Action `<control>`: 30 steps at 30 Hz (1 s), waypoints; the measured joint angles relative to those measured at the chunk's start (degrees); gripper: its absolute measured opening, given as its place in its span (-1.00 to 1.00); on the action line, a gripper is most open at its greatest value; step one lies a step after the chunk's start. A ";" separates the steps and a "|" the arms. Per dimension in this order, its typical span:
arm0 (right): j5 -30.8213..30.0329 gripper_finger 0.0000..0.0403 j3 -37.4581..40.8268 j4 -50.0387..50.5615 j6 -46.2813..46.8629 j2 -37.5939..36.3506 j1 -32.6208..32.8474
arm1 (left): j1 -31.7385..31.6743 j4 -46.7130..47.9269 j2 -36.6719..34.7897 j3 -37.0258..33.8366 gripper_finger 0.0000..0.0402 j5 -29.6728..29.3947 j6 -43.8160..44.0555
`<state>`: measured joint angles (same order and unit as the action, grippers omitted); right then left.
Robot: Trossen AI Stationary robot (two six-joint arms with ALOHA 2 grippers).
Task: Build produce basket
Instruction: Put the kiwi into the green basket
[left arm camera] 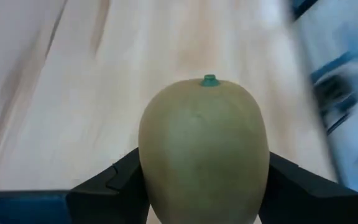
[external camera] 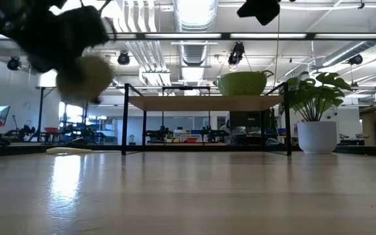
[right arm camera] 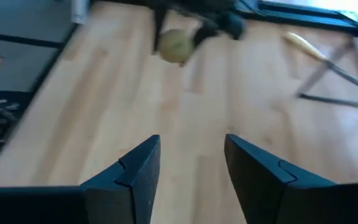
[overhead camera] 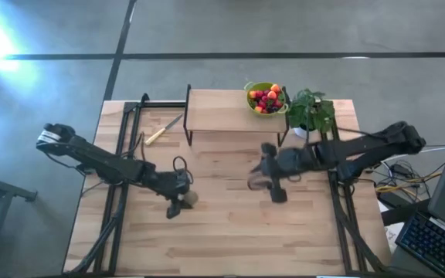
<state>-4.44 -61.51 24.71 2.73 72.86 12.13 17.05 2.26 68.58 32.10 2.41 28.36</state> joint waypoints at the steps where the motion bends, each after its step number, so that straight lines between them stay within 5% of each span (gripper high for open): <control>1: -0.03 -0.15 1.29 -2.02 0.15 0.00 1.41 | -0.01 -3.93 0.22 -0.02 0.13 -0.04 -1.22; 8: -0.18 -0.23 9.16 -20.13 0.27 0.00 7.76 | -0.01 -26.19 4.35 -0.11 0.13 -1.85 -14.35; 16: -6.63 -0.14 10.35 -28.20 -4.38 0.20 8.69 | -0.08 -44.39 11.96 2.24 0.13 -1.42 -24.57; 22: -6.26 -0.04 9.37 -30.96 -11.46 0.39 8.76 | -0.15 -46.24 19.52 9.32 0.13 -5.64 -32.67; 30: -6.26 0.23 6.39 -24.56 -3.12 0.39 8.73 | -0.18 -45.32 26.72 20.19 0.13 -12.71 -48.36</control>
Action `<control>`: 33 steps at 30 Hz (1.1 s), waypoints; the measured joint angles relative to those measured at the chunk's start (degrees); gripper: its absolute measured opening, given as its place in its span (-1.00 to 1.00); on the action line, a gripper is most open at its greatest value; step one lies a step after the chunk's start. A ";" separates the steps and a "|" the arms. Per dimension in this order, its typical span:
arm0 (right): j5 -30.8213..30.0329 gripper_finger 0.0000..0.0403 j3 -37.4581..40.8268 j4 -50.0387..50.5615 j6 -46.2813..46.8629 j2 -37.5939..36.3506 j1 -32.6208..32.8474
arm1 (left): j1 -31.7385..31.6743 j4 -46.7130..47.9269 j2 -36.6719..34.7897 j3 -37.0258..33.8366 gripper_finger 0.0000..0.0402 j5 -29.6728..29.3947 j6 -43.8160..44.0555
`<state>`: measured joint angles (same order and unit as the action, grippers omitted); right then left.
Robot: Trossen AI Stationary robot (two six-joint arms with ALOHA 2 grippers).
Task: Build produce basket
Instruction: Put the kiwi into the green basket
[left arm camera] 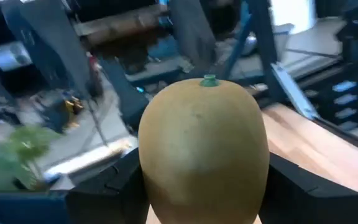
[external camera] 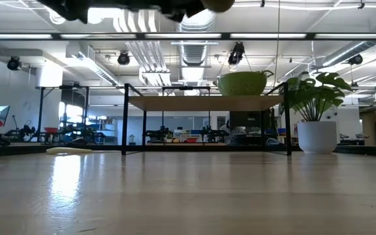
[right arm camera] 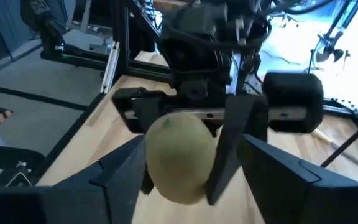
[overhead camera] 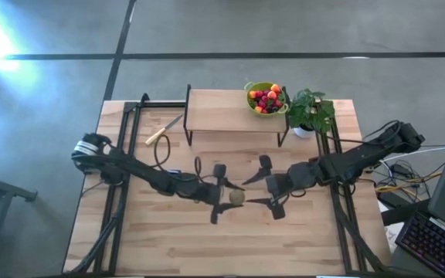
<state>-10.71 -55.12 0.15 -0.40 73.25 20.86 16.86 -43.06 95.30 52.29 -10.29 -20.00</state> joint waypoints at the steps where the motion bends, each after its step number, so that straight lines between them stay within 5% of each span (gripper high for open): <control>1: 0.01 0.27 -0.15 0.39 0.21 0.00 0.00 | 0.00 -0.16 0.35 1.08 0.13 -1.22 -1.08; 6: -0.25 0.47 -0.78 0.57 -3.05 -0.02 -0.01 | -0.22 0.74 0.70 3.65 0.13 -10.03 -2.64; 18: -6.70 0.67 -0.89 -3.01 -12.10 -0.11 0.04 | -1.03 0.80 0.73 8.86 0.13 -11.12 -5.26; 33: -13.95 0.18 -0.89 -5.91 -14.58 -0.02 -0.11 | -2.58 0.70 0.73 10.51 0.13 -10.68 -5.58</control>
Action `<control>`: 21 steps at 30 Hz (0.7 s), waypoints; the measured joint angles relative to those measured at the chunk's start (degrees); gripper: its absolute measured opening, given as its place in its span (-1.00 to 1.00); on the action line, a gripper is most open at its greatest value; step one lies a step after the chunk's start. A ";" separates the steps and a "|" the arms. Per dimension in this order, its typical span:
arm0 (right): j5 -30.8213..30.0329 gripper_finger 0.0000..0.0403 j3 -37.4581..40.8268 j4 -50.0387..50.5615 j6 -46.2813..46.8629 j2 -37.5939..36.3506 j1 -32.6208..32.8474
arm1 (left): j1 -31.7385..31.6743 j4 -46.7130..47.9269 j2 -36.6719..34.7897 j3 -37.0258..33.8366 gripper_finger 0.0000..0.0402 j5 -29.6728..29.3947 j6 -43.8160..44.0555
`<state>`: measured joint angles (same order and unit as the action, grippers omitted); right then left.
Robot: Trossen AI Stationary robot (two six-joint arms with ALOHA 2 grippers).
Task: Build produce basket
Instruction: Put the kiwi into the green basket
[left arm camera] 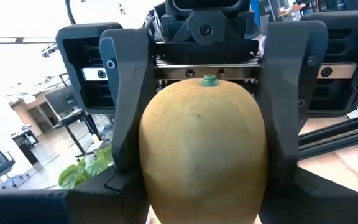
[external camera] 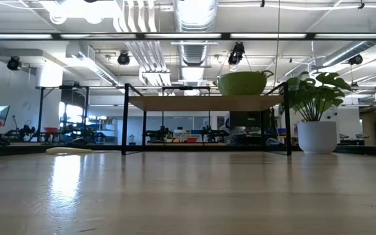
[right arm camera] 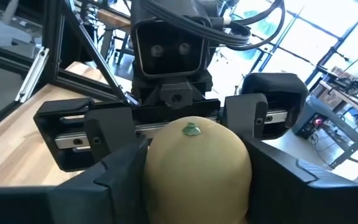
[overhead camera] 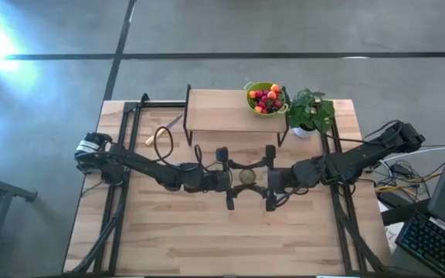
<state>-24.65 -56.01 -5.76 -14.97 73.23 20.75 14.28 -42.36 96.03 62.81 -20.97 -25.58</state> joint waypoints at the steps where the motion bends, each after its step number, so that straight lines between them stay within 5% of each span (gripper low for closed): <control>1: -0.05 0.13 0.00 0.00 0.17 0.00 0.00 | -0.02 -0.01 0.00 0.00 0.13 0.02 -0.01; 6: -0.19 -0.01 0.00 0.17 1.03 0.00 -0.02 | -0.04 0.10 0.00 0.00 0.13 0.00 0.64; 13: 0.05 0.05 0.10 1.53 4.76 -0.56 -0.02 | -0.04 5.54 -0.39 0.90 0.29 0.14 3.30; 21: -4.18 0.01 0.20 9.14 8.61 -6.22 -0.73 | 0.35 24.43 -1.14 5.87 0.70 -11.30 3.03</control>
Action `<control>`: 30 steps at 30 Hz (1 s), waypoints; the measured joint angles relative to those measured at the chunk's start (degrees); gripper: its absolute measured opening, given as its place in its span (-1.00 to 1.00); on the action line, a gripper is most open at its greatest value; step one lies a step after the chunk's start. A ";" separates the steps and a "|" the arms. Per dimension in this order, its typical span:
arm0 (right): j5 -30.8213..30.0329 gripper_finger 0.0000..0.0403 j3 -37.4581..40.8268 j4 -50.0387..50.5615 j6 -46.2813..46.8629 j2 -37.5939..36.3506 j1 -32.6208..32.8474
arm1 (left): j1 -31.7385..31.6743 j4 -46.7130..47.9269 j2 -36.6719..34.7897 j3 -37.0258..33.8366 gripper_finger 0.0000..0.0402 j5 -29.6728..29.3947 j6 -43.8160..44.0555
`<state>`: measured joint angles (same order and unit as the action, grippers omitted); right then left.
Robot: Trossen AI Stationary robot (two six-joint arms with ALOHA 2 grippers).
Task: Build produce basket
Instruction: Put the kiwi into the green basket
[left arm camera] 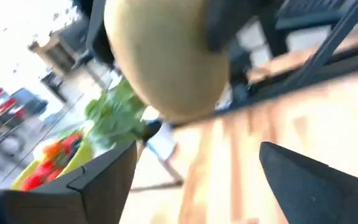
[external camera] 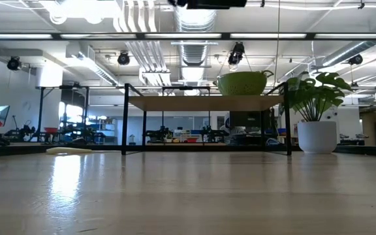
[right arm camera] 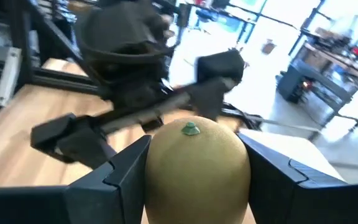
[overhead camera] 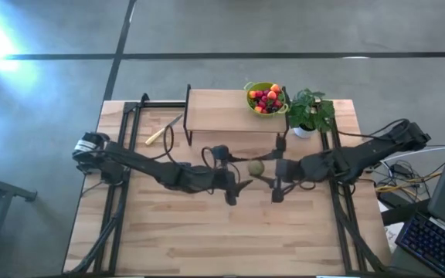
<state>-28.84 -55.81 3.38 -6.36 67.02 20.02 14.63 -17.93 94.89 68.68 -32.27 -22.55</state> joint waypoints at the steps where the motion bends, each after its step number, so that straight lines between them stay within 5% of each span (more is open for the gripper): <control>1: -0.21 0.01 0.00 1.03 0.30 -0.97 -0.56 | 0.06 2.92 -0.31 0.85 0.72 -1.35 0.23; 8: -2.69 0.06 -0.07 4.34 1.09 -6.93 -7.15 | 0.09 11.99 -2.34 1.29 0.72 -5.73 8.67; 15: -2.01 0.05 -0.11 5.41 0.57 -8.08 -17.54 | 1.05 10.79 -3.25 -2.33 0.72 -5.55 17.93; 30: 18.38 0.05 -0.11 4.40 3.68 -6.37 -38.91 | 3.11 -14.36 -3.34 -14.11 0.71 -5.09 11.99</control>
<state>-10.46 -55.92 7.78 -2.68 60.65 -18.89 17.74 -32.28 91.55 54.57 -37.36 -10.56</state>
